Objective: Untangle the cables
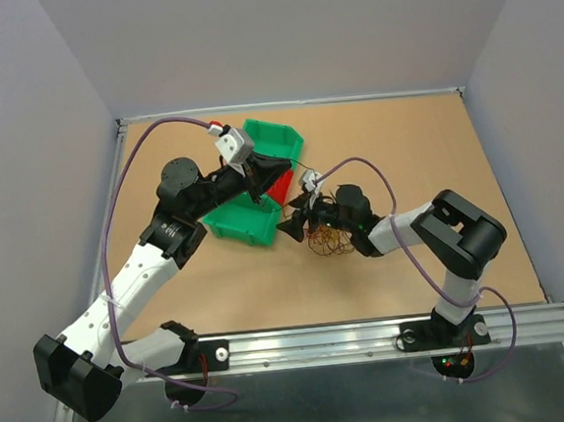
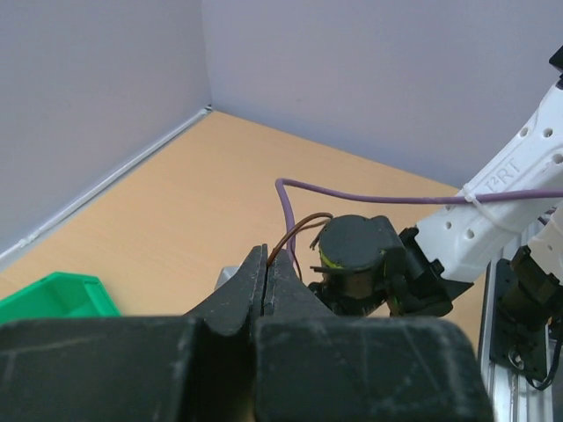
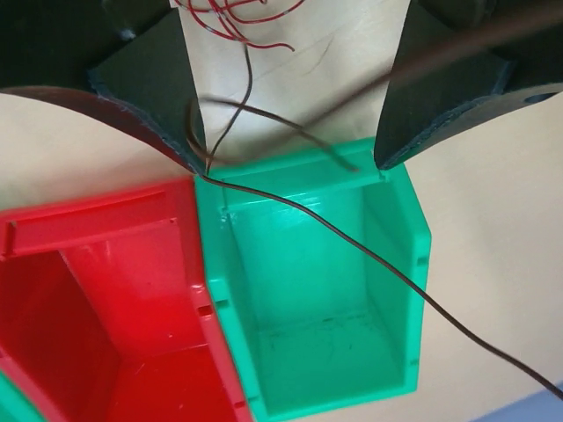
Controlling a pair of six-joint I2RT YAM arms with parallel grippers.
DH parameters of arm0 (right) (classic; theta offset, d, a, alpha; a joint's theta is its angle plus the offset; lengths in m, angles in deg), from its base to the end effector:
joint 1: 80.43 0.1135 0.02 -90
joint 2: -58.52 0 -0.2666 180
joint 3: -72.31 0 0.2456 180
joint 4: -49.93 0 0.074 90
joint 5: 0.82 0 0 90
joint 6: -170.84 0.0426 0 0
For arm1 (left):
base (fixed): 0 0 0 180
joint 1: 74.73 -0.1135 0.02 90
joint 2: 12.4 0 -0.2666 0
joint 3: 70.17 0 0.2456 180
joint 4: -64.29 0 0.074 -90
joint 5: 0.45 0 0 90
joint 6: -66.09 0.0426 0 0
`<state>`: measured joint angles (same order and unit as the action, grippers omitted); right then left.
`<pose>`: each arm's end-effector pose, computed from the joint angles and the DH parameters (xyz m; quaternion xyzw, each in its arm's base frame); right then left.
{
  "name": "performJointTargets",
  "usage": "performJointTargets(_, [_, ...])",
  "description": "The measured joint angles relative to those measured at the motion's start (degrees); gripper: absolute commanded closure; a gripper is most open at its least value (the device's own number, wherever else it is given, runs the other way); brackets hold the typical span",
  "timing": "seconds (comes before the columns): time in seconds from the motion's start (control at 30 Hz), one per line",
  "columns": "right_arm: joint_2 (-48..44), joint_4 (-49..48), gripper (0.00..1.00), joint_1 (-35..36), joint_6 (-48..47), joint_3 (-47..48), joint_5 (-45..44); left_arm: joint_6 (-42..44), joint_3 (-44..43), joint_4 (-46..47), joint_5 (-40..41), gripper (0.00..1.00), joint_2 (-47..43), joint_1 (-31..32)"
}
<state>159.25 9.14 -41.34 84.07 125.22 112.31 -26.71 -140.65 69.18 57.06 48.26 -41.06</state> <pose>0.2587 0.2317 0.1796 -0.3523 0.6574 0.3743 0.5510 0.1851 -0.1508 0.4157 0.3696 0.5063 -0.4002 0.6686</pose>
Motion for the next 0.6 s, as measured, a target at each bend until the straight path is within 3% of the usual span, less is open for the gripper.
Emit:
performJointTargets(0.37, [7.19,-2.32,0.18,4.66,-6.95,4.11,-4.09,0.0,0.0,-0.37,0.72,1.0,0.26,0.0])
performJointTargets(0.43, [7.76,-4.24,0.24,5.2,-7.39,4.35,-6.47,0.0,0.0,-0.46,0.7,1.0,0.26,0.0])
performJointTargets(0.47, [7.91,-4.94,0.33,5.25,-7.52,4.35,-7.28,0.0,0.0,-0.5,0.7,1.0,0.28,0.0])
performJointTargets(0.53, [8.44,-7.1,0.38,5.31,-7.48,4.35,-8.79,-0.02,0.0,-0.5,0.72,1.0,0.31,-0.02])
performJointTargets(0.57, [8.83,-8.31,0.48,5.4,-7.48,4.35,-10.23,-0.02,0.0,-0.52,0.83,1.0,0.39,-0.02])
performJointTargets(0.6, [9.01,-8.76,0.51,5.42,-7.52,4.35,-10.8,-0.04,0.0,-0.55,0.87,1.0,0.52,-0.02])
